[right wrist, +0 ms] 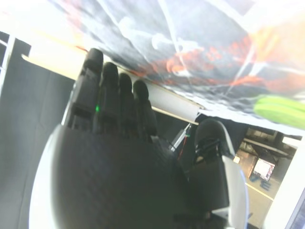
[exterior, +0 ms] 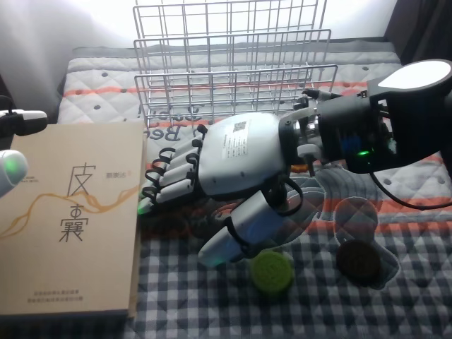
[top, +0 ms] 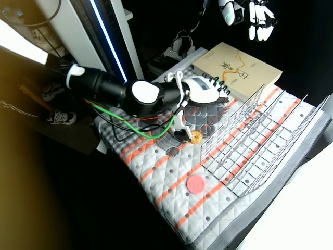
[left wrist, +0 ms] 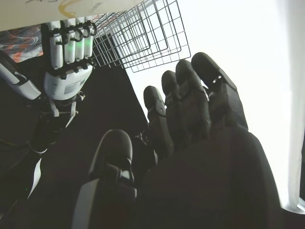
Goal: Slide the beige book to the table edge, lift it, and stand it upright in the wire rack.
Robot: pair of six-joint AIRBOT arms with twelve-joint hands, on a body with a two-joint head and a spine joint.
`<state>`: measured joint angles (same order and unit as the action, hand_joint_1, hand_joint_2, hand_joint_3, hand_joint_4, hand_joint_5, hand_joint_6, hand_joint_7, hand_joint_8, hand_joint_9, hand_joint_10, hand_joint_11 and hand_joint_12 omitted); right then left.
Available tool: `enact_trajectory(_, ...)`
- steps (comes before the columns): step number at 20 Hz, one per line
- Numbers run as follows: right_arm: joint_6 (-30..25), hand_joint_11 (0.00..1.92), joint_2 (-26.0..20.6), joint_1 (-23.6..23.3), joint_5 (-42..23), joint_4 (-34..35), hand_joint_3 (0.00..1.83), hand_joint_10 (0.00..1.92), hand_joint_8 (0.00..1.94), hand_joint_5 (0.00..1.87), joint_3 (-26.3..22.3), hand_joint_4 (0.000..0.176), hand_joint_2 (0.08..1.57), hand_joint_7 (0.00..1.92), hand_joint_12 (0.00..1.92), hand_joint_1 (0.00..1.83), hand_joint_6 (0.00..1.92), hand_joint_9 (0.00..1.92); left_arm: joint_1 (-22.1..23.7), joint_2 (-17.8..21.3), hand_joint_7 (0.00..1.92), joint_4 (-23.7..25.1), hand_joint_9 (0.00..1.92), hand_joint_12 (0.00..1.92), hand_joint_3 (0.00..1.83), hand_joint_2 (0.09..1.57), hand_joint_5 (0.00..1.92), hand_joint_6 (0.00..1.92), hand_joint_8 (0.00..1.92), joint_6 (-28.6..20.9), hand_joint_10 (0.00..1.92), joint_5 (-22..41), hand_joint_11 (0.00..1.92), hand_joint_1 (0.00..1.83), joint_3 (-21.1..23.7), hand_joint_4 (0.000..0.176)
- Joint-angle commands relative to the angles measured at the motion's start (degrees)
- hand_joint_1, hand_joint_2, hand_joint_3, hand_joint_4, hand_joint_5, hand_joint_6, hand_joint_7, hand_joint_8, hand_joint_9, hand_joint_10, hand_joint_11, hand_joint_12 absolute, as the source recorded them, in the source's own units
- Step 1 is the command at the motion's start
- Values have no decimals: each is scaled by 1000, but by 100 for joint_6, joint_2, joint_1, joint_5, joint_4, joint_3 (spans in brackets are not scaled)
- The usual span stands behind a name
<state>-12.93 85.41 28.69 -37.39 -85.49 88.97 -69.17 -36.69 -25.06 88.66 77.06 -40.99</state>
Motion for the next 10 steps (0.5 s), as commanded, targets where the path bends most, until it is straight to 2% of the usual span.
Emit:
enact_trajectory(1,-18,250,45,-102,-227,330,0,20,5,128,15,0,1214,119,164,0,3,230,22,12,472,1,395,979,0,1447,556,0,1,-30,0,697,0,165,-41,71)
enact_trajectory(3,-15,257,93,-130,-220,329,4,16,9,136,49,0,1224,133,171,0,6,238,22,12,466,3,392,954,3,1453,559,1,3,-32,4,708,0,136,-43,72)
enact_trajectory(6,-15,230,133,-160,-212,312,5,2,12,151,82,0,1228,148,161,0,10,210,22,11,478,5,409,1023,0,1444,574,4,3,-39,8,722,0,189,-44,65)
enact_trajectory(8,-15,209,133,-161,-198,310,0,0,10,148,85,0,1221,150,154,0,7,201,22,11,466,5,393,979,0,1446,568,0,0,-48,1,724,0,190,-44,72)
enact_trajectory(10,-15,208,140,-161,-172,298,0,3,11,155,90,0,1216,156,156,0,8,205,22,11,477,5,398,971,0,1439,575,2,4,-54,3,724,0,229,-44,66)
